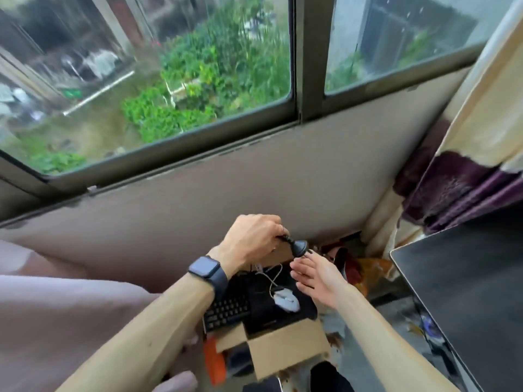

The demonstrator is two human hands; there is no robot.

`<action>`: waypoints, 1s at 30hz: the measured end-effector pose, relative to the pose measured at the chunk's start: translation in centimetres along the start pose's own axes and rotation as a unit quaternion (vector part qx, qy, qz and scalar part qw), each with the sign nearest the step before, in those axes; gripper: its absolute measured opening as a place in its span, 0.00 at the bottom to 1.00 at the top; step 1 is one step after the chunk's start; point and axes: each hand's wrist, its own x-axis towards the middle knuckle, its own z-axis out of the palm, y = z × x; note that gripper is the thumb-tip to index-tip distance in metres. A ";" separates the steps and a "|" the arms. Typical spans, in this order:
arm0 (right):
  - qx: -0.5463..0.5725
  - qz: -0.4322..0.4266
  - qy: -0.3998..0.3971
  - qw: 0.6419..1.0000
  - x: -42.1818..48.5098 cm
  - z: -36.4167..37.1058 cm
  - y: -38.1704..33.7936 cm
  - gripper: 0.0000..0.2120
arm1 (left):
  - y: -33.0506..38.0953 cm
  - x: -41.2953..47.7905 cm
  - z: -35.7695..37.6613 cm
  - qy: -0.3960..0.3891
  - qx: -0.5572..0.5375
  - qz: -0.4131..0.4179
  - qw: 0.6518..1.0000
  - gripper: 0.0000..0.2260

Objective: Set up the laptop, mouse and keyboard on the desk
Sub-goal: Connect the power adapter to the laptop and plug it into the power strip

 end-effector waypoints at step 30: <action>-0.327 -0.408 0.278 0.806 -25.8 -18.8 -5.5 0.19 | 29.2 0.8 -33.5 0.224 -0.242 0.085 0.940 0.10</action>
